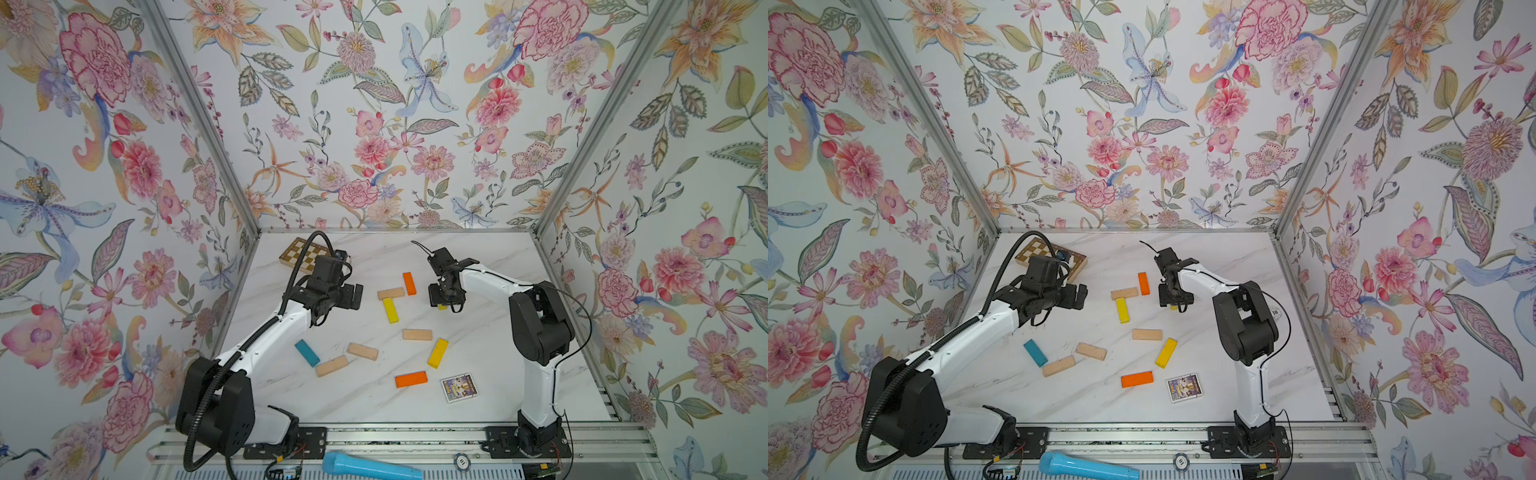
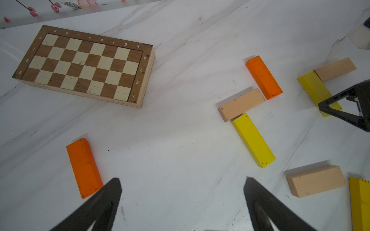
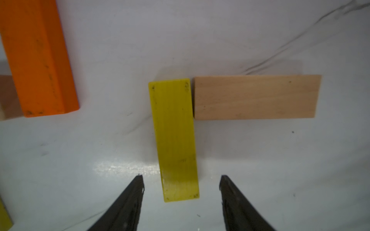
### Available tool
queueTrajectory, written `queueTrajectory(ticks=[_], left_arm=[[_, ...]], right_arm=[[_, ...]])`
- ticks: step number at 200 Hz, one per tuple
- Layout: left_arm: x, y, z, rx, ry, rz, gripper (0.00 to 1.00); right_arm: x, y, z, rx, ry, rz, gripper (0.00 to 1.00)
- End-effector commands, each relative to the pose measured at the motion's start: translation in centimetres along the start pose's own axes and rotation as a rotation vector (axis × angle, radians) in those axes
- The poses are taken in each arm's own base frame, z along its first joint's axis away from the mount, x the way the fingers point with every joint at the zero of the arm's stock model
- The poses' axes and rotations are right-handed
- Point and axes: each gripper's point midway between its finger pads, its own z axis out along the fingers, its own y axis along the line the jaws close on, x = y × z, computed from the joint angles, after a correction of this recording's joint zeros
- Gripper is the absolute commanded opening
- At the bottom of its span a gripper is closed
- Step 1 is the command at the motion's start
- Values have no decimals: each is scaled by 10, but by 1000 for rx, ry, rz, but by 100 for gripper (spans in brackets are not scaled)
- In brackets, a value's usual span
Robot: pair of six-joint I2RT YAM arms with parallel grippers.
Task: Assemble the number 6 with building blocks
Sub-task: Assemble the building block at the center of the board, then pick up the building block from the center of the board.
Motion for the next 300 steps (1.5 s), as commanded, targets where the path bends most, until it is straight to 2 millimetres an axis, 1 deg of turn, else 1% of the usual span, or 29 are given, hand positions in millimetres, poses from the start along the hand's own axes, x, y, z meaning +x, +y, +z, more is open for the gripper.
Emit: queueTrajectory(ticks=[1, 22, 46, 79, 112, 165, 177, 185, 194, 203, 212, 240, 258, 275, 292, 300], left_arm=[[-1, -4, -2, 14, -7, 3, 99], [0, -3, -2, 9, -7, 4, 99], [-1, -2, -2, 4, -10, 7, 99], [0, -3, 0, 11, -3, 6, 99], [-1, -3, -1, 10, -7, 6, 99], [-1, -4, -2, 16, -9, 5, 99], [-2, -4, -3, 16, -11, 3, 99], [-2, -4, -3, 15, -13, 4, 99], [-2, -3, -3, 12, -13, 4, 99], [-3, -3, -4, 9, -16, 4, 99], [-3, -2, -5, 7, -19, 5, 99], [-4, -1, -7, 0, -22, 7, 99], [-6, 1, -10, -9, -32, 6, 99], [-8, 2, -13, -18, -42, -3, 99], [-11, 5, -17, -30, -55, -11, 99], [-12, 6, -19, -36, -62, -17, 99]], right_arm=[[-6, -1, 6, 14, 10, -21, 61], [-3, -3, 15, 19, 30, -27, 57], [-3, -2, 22, 17, 42, -25, 48], [-3, 1, 22, 8, 43, -9, 37], [0, 4, 23, 5, 50, -10, 32], [2, 5, 22, 4, 51, -6, 32], [2, 4, 22, 6, 51, -5, 35], [1, 4, 21, 7, 46, -7, 40], [-3, 4, 16, 6, 34, -7, 47], [-8, 5, 8, 2, 15, -8, 57], [-16, 5, -3, -4, -14, -4, 62], [-36, 8, -42, -32, -100, 26, 64], [-40, 4, -68, -23, -149, 69, 65], [-31, -2, -86, -8, -181, 168, 65], [-9, -7, -97, -6, -185, 288, 65], [5, -12, -99, -5, -176, 353, 65]])
